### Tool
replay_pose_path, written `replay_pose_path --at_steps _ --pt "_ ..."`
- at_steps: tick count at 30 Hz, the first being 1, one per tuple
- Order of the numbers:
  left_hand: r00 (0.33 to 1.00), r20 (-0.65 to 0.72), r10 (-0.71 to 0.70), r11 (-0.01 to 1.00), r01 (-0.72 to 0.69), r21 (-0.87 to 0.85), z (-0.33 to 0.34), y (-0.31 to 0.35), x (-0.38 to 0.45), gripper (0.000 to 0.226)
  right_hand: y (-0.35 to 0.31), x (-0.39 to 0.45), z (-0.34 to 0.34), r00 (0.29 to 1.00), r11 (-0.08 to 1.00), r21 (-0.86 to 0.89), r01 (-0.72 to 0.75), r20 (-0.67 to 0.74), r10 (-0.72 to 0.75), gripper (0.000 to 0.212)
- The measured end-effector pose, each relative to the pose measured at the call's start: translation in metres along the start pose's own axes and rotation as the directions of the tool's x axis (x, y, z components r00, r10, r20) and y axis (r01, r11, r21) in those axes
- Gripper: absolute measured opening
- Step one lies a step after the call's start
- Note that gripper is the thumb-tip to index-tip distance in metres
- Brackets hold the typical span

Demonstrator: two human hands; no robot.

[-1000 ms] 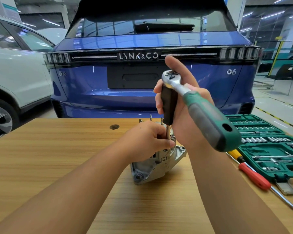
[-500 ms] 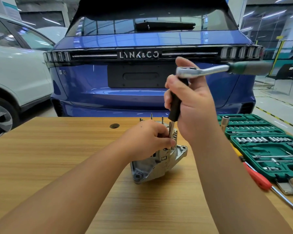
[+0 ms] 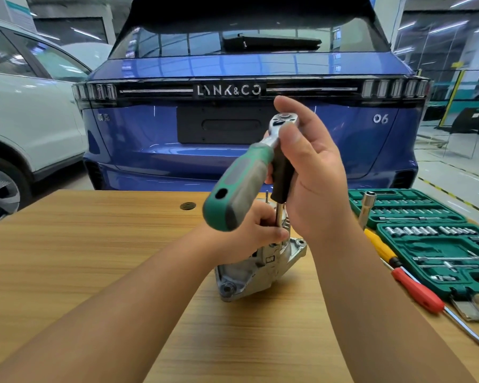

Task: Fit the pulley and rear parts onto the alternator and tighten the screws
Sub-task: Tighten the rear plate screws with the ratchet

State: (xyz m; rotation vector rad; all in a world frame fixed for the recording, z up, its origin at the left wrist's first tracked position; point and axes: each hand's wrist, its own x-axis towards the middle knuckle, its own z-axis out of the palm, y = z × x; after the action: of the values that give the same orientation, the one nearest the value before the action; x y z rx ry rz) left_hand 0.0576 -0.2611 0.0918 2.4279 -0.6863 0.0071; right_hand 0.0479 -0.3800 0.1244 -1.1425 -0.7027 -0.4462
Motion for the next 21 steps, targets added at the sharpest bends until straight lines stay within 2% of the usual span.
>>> replay_pose_path --at_steps 2,4,6,8,10,12,14,17,21 --pt "1.0 0.005 -0.015 1.0 0.015 -0.028 -0.001 0.0 0.0 0.022 -0.002 0.0 0.003 0.999 1.0 0.007 -0.022 -0.032 0.022 0.044" --pt "1.0 0.017 -0.026 0.999 0.025 0.034 -0.002 0.0 0.0 0.02 -0.005 -0.001 0.005 0.993 0.999 -0.044 -0.031 -0.113 0.026 0.042" --pt "0.999 0.026 -0.021 0.996 0.019 0.09 -0.001 -0.001 0.001 0.018 -0.005 0.001 0.003 0.976 0.99 -0.138 -0.013 -0.215 -0.017 0.024" --pt "1.0 0.027 -0.011 0.994 0.008 0.105 -0.001 -0.001 0.002 0.018 -0.007 0.004 -0.003 0.964 0.991 -0.128 -0.039 -0.265 0.004 0.013" --pt "1.0 0.029 -0.009 0.993 0.005 0.119 -0.001 -0.003 0.004 0.021 -0.008 0.006 -0.012 0.973 0.993 -0.03 -0.11 -0.21 0.101 0.011" --pt "0.999 0.032 -0.011 0.993 0.007 0.115 -0.001 -0.004 0.006 0.021 -0.007 0.007 -0.015 0.985 0.99 0.062 -0.129 -0.11 0.136 0.023" --pt "0.999 0.036 -0.006 0.995 0.003 0.099 -0.002 -0.006 0.006 0.021 -0.003 0.006 -0.012 0.998 1.0 0.017 -0.021 -0.063 0.022 0.036" --pt "1.0 0.029 0.011 0.996 -0.013 0.093 -0.002 -0.007 0.006 0.024 0.004 0.006 -0.006 0.987 0.986 -0.064 0.152 -0.045 -0.155 0.043" --pt "1.0 0.009 0.001 0.997 -0.001 0.079 -0.001 -0.009 0.005 0.027 0.009 0.005 -0.008 0.992 0.992 -0.025 0.127 0.005 -0.127 0.052"
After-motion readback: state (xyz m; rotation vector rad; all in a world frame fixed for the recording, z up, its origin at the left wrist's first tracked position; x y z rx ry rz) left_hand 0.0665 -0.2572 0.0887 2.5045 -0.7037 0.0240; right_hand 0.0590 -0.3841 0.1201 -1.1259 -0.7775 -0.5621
